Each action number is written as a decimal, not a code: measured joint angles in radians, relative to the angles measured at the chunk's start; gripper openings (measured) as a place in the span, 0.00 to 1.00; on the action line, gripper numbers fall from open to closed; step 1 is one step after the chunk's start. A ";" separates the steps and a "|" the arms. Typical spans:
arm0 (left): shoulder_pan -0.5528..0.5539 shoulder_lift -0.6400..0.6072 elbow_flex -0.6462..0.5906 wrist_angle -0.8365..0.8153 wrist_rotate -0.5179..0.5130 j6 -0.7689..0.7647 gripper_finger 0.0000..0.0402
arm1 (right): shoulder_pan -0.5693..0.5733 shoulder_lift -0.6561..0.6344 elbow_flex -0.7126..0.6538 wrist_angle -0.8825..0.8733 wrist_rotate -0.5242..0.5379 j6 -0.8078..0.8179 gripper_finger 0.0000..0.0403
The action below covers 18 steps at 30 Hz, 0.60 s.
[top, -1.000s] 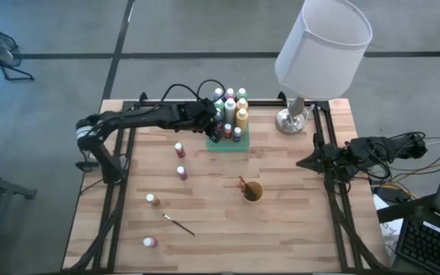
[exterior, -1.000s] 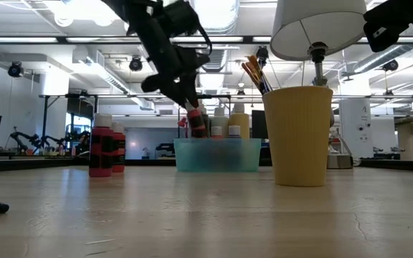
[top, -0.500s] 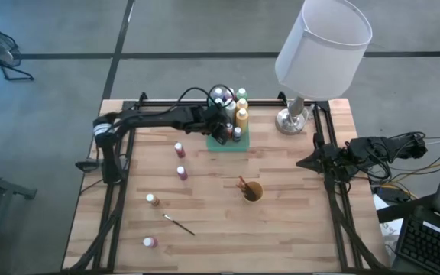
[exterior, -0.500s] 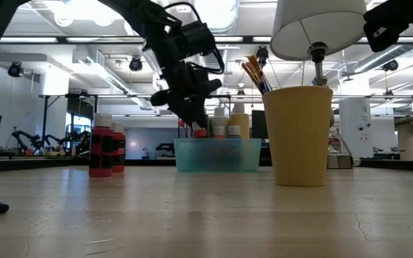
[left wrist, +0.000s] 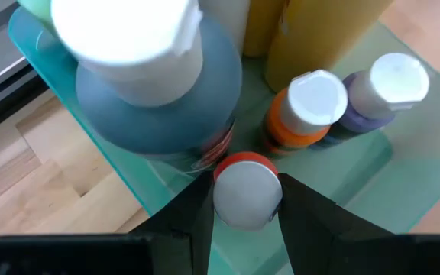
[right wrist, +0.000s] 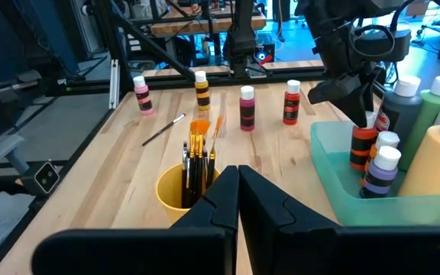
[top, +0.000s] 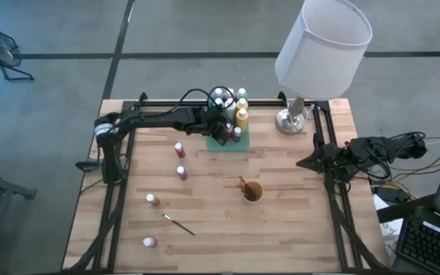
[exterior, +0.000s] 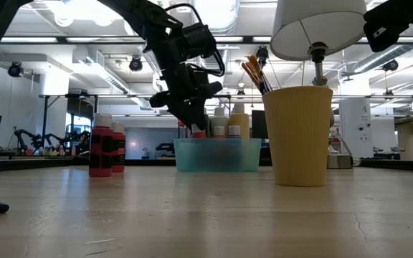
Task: Pick & Place Paint Supplies
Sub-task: Put the red paint bottle into the green bin
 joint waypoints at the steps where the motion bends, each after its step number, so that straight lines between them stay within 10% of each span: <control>1: 0.000 0.000 -0.001 -0.004 0.000 0.000 0.31 | 0.000 0.000 0.000 0.000 0.000 0.000 0.02; 18: 0.000 0.016 0.000 0.003 -0.008 0.000 0.31 | 0.000 0.000 0.000 0.000 0.000 0.000 0.02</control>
